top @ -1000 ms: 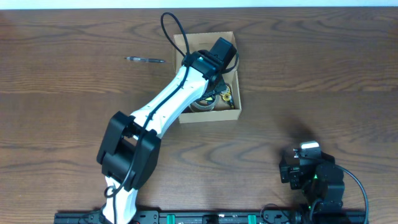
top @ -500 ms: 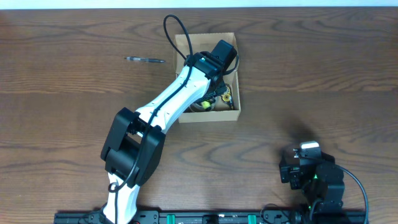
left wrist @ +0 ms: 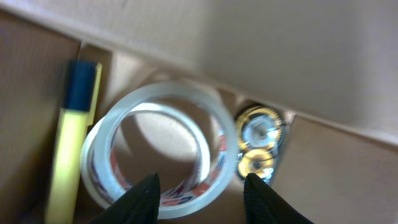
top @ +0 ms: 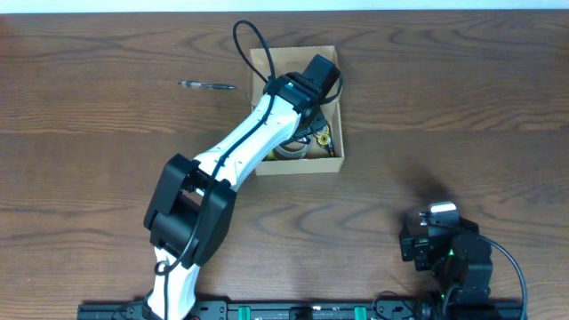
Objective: Pack container
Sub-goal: 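Carry the yellow highlighter into the box and release it, then move the left gripper to the clear pen and grasp it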
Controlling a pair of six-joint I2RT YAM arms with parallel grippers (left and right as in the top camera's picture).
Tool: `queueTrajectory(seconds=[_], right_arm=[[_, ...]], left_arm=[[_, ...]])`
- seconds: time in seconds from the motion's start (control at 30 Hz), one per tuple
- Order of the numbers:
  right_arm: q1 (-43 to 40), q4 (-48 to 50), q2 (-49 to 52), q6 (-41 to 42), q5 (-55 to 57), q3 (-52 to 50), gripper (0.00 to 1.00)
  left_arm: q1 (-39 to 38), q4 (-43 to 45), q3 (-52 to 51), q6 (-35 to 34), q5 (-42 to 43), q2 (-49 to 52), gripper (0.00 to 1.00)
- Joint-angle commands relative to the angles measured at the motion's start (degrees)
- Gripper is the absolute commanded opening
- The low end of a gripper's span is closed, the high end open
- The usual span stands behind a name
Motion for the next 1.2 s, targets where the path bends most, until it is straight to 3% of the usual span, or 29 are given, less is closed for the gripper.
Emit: queueTrajectory(seconds=[0.0,0.13,0.27,0.57,0.83,1.17], right_arm=[[0.5,0.0,-0.4,0.9,0.4,-0.5,0.99],[0.5,0.0,-0.4,0.9,0.4,-0.5,0.99],[0.5,0.0,-0.4,0.9,0.4,-0.5,0.99],[0.5,0.0,-0.4,0.9,0.4,-0.5,0.99],[0.5,0.0,-0.4,0.9,0.4,-0.5,0.99],[0.5,0.0,-0.4,0.9,0.4,-0.5,0.99]], left_arm=[[0.0,1.3,0.5,-1.7,-4.0,-7.0,0.49],[1.2,2.4,0.5,-6.1,-11.9,-13.0,0.59],[5.5,2.3,0.5,-12.4,-18.1,-17.0,0.61],[21.7,2.1,0.5,-26.9,-11.7,-14.3,0.61],[28.3,2.6,4.4,-27.5,-3.3,-3.5,0.62],[29.2,-5.6,15.4,-26.4,-2.7,6.7,0.63]])
